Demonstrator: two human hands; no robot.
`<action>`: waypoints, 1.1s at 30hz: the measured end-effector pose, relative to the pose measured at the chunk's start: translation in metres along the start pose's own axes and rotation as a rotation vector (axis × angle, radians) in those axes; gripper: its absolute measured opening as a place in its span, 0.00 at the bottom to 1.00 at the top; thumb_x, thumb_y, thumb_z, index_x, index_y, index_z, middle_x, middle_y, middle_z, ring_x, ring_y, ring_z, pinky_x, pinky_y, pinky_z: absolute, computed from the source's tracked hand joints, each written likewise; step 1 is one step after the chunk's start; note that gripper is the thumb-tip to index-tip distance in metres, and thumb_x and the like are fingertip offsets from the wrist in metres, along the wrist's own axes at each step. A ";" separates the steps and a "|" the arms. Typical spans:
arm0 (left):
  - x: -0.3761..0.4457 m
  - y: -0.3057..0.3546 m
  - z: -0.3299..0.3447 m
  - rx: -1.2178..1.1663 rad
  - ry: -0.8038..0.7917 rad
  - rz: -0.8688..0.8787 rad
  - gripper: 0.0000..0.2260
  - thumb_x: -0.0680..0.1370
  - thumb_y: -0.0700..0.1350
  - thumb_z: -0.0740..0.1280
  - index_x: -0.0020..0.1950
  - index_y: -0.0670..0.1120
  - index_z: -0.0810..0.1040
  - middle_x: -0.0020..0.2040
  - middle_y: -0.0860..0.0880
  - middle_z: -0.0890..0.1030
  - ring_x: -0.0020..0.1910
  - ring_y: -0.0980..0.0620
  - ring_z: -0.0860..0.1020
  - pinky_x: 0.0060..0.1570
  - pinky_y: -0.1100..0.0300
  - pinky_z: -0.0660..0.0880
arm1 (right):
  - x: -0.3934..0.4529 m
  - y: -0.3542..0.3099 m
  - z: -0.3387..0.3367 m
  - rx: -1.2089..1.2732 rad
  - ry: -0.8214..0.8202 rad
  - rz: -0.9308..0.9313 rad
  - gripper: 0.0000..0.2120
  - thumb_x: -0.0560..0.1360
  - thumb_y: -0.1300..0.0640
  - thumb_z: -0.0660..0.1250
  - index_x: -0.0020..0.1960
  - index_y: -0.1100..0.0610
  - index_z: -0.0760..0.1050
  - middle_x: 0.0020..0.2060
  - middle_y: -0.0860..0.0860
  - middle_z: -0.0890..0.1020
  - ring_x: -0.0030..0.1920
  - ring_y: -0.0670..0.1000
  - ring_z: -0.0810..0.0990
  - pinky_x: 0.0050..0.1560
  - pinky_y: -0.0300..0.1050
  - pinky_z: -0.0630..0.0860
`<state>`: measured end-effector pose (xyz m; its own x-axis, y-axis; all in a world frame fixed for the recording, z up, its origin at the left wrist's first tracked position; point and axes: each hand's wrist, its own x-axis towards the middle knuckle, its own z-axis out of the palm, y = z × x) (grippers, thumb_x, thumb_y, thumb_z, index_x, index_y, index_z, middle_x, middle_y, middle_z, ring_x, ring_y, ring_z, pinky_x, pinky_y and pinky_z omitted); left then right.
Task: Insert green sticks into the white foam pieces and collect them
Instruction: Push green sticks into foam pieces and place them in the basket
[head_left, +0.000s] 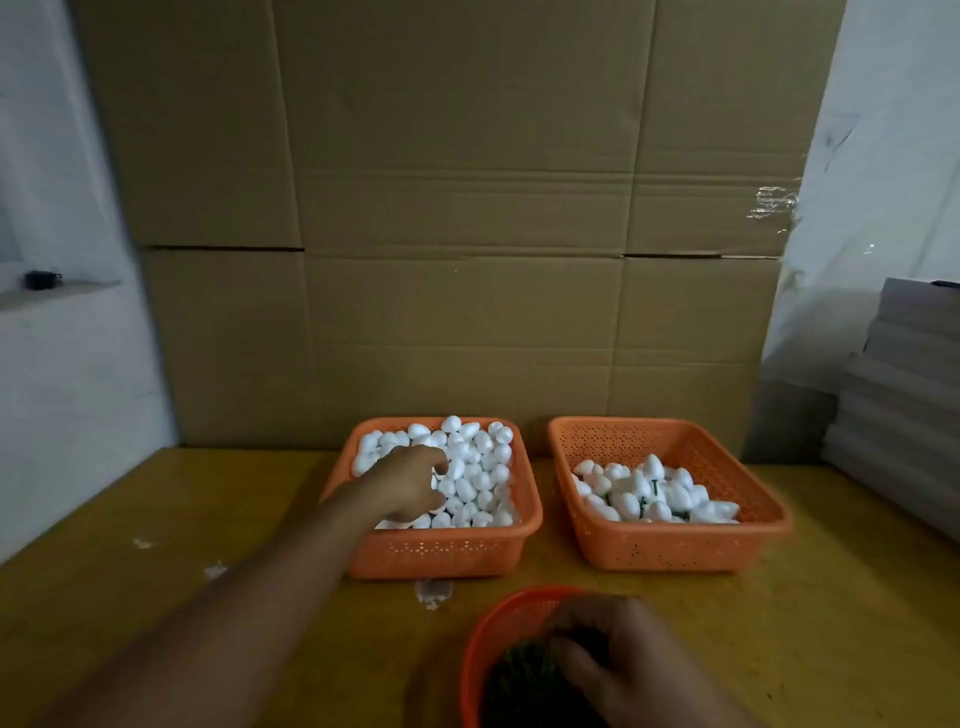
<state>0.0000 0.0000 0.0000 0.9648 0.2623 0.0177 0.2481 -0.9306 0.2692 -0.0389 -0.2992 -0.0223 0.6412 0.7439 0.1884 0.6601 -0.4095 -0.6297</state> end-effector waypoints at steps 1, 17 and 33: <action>0.004 0.002 0.001 0.013 -0.033 -0.011 0.17 0.79 0.51 0.70 0.68 0.53 0.74 0.51 0.53 0.76 0.51 0.54 0.73 0.54 0.60 0.66 | 0.001 0.004 0.001 -0.009 0.013 0.016 0.11 0.73 0.54 0.67 0.44 0.36 0.81 0.44 0.31 0.83 0.48 0.34 0.81 0.46 0.29 0.74; 0.014 0.013 0.013 0.144 -0.140 -0.137 0.13 0.79 0.41 0.71 0.62 0.42 0.79 0.57 0.44 0.82 0.55 0.48 0.81 0.58 0.53 0.79 | 0.003 0.023 0.009 -0.160 0.051 0.079 0.09 0.74 0.56 0.66 0.50 0.46 0.82 0.41 0.36 0.81 0.48 0.30 0.77 0.44 0.25 0.71; -0.027 0.028 0.016 -0.183 0.569 0.015 0.15 0.75 0.46 0.70 0.62 0.47 0.80 0.59 0.45 0.77 0.57 0.45 0.77 0.48 0.59 0.65 | 0.005 0.032 0.012 -0.249 0.133 0.128 0.12 0.78 0.55 0.66 0.59 0.50 0.82 0.53 0.45 0.85 0.51 0.42 0.82 0.48 0.30 0.74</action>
<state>-0.0176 -0.0368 -0.0084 0.7572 0.3919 0.5226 0.1668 -0.8895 0.4254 -0.0194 -0.3024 -0.0510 0.7603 0.6087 0.2269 0.6355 -0.6244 -0.4542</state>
